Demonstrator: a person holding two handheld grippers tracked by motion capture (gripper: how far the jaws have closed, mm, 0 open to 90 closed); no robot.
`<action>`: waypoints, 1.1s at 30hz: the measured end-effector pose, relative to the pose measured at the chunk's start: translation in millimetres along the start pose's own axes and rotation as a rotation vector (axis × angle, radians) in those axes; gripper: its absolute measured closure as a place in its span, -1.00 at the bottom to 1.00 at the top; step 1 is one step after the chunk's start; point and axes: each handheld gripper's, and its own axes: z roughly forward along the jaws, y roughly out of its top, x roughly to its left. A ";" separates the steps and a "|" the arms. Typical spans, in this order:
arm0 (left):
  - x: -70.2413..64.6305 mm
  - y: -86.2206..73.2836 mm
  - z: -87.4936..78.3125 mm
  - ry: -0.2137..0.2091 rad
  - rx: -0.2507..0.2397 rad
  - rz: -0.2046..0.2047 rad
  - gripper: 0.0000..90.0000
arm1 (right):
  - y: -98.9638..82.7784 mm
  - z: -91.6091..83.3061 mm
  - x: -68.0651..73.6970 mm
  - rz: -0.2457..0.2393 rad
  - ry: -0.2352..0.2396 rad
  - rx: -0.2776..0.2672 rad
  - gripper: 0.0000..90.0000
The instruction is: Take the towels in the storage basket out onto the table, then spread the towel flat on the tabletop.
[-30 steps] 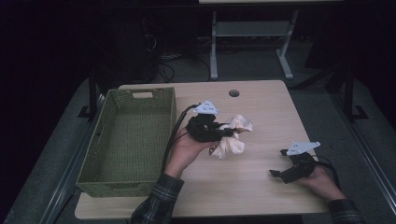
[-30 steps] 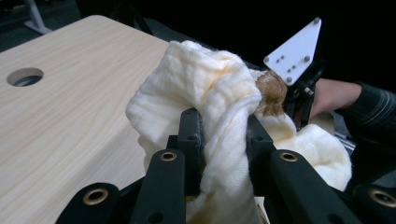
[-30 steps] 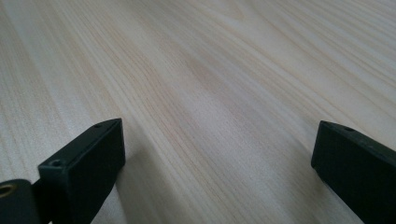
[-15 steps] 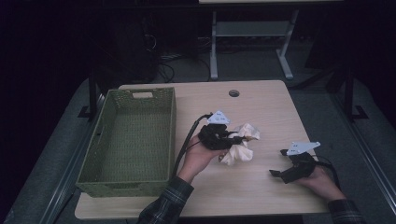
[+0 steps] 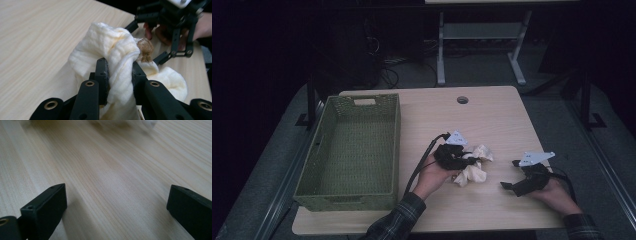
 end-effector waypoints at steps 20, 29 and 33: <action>-3.4 -16.2 23.5 -0.027 0.070 0.002 -0.01 | 0.0 0.0 -0.1 -0.001 0.000 0.000 -0.94; 0.8 -20.0 -5.7 0.022 0.035 -0.012 -0.04 | -0.1 0.2 -0.4 -0.007 0.000 -0.002 -0.94; 2.4 -25.6 -16.3 0.055 0.036 -0.029 -0.01 | 0.0 0.1 -0.1 -0.001 0.000 0.000 -0.94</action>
